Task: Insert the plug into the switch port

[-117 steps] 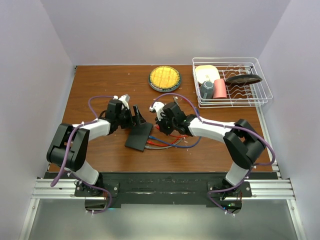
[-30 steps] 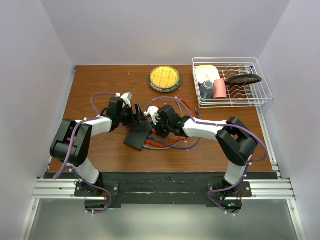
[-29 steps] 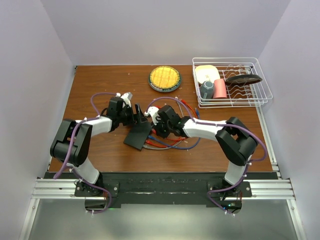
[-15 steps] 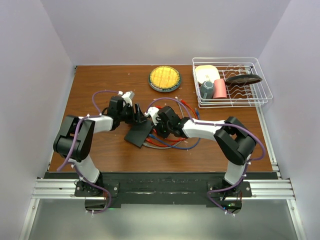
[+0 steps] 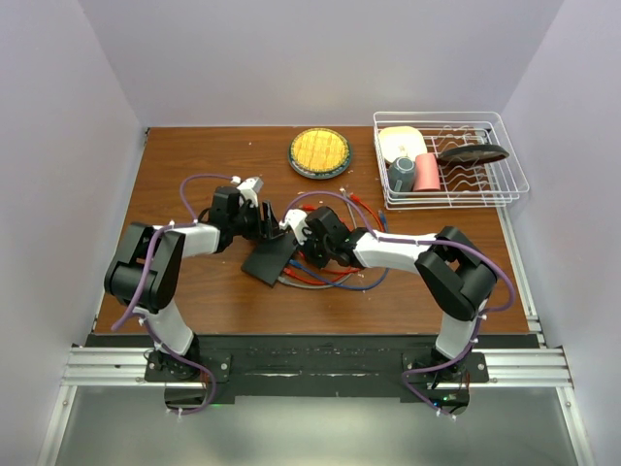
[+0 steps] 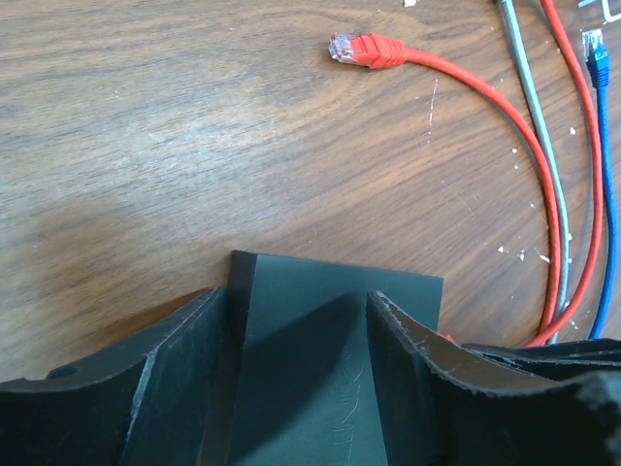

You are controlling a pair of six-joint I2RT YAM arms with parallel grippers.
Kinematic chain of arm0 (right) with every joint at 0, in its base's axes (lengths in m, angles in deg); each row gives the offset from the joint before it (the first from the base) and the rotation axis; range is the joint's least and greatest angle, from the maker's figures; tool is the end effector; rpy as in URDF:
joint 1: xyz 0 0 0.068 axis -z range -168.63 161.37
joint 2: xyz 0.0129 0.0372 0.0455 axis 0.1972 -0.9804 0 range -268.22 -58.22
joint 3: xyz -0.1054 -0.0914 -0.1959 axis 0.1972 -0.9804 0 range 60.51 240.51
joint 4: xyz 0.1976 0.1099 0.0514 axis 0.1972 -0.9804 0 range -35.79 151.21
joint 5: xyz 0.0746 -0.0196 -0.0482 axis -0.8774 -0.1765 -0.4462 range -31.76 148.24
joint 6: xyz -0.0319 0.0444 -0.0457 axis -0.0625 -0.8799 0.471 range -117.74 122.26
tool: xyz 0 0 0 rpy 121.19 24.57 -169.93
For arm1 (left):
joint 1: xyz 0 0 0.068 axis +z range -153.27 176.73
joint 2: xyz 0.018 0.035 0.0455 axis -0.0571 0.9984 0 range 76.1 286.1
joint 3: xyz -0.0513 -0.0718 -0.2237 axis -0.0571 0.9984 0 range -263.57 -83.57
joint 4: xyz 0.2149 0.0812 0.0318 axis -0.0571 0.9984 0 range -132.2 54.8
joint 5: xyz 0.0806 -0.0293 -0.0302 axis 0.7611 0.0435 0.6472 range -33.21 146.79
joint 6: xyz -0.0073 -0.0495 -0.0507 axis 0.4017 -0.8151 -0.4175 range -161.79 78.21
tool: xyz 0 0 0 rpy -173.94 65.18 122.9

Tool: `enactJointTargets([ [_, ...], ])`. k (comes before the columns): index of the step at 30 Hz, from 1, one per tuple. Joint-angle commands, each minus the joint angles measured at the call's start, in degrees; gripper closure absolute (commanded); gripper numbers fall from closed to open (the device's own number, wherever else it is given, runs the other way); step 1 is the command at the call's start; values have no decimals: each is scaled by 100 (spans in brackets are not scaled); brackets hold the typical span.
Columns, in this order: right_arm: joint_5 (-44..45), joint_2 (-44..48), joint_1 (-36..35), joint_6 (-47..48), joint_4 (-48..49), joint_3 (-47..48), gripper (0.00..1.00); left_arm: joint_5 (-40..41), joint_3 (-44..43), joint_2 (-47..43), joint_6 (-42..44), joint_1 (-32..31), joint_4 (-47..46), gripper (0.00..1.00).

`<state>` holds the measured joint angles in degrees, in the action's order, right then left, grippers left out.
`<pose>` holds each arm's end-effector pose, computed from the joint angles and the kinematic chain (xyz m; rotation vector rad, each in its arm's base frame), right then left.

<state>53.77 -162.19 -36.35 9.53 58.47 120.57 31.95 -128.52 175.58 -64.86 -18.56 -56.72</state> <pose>0.2399 0.2706 0.1361 -1.1528 2.1331 0.4220 0.3098 -0.1101 0.1202 0.0802 2.3306 -0.8380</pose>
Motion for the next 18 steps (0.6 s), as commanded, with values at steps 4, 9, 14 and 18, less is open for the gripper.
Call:
enactJointTargets([
  [4,95,236,-44,477,520,147,100,-408,-172,168,145,-150,389,42],
  [9,69,236,-53,565,520,235,100,-320,-295,203,224,-159,424,44],
  [14,52,219,-53,688,476,323,100,-293,-427,282,259,-159,485,44],
  [18,69,192,-61,767,485,349,100,-258,-497,317,285,-159,486,44],
])
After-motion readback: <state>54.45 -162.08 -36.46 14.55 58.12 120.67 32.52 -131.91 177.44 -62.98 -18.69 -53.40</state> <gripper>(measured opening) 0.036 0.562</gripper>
